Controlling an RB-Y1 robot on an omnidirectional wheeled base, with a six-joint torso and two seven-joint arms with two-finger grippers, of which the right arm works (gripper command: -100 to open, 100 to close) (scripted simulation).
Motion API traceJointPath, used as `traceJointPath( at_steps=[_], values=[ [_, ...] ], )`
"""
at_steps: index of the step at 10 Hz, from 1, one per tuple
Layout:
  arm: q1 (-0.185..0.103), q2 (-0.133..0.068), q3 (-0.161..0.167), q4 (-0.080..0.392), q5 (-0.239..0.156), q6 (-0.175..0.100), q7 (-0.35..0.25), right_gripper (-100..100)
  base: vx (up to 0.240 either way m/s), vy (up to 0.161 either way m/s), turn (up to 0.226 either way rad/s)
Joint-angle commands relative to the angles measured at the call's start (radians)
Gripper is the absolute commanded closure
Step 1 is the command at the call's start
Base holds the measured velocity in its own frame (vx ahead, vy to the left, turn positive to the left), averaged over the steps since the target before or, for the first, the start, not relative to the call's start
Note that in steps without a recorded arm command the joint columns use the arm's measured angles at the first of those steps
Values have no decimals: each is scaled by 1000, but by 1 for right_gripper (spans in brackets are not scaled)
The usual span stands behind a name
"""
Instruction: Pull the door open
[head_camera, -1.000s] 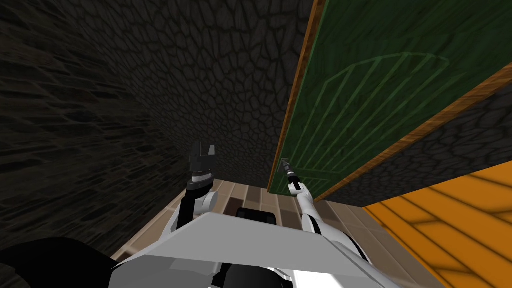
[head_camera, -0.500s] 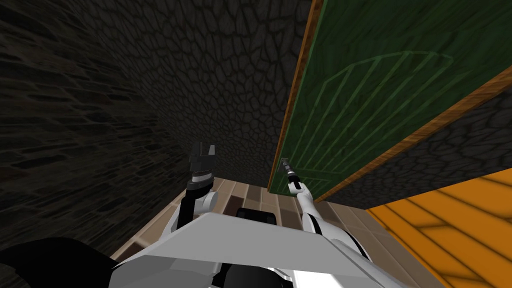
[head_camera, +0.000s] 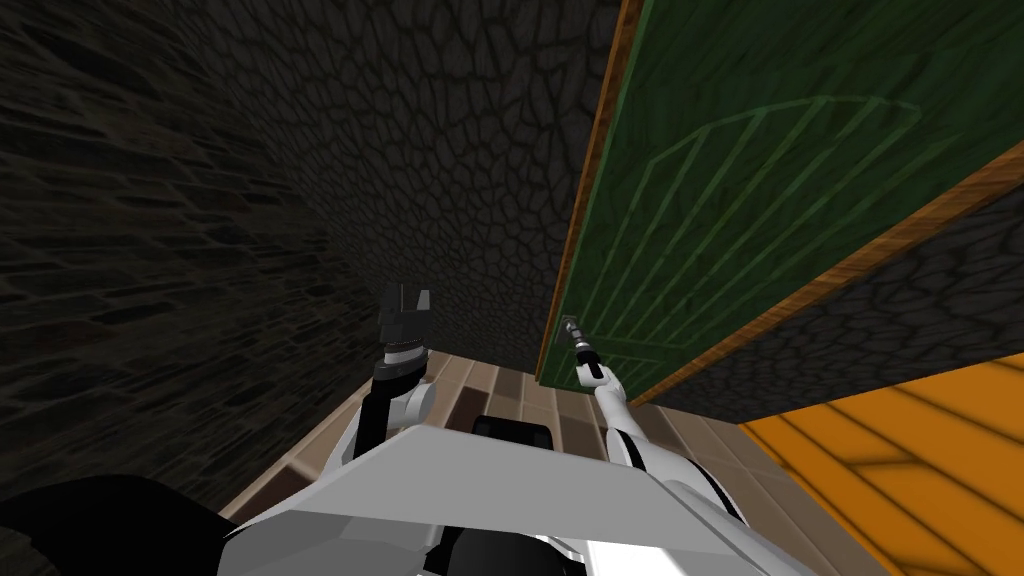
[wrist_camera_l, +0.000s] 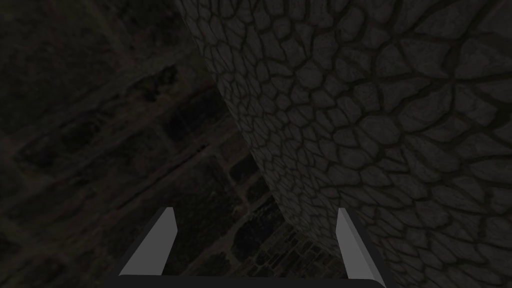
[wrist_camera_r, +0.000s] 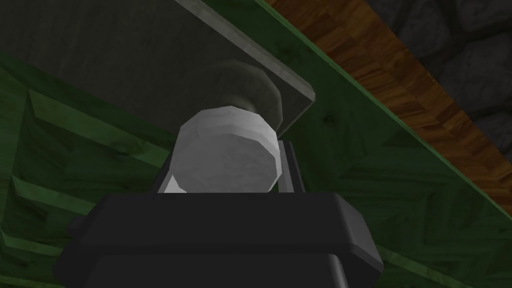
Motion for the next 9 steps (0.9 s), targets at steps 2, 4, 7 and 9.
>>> traceJointPath(
  at_steps=[2, 4, 7, 9],
  values=[
    [-5, 2, 26, 0, -39, -7, -58, 100, -40, -24, 37],
    [-7, -9, 57, 5, -108, -6, -122, 100, -52, -30, 76],
    [-8, -15, 73, 8, -144, -6, -182, 100, -43, -35, 51],
    [-10, -21, 89, 11, -180, -6, -223, 100, -45, -20, 42]
  ],
)
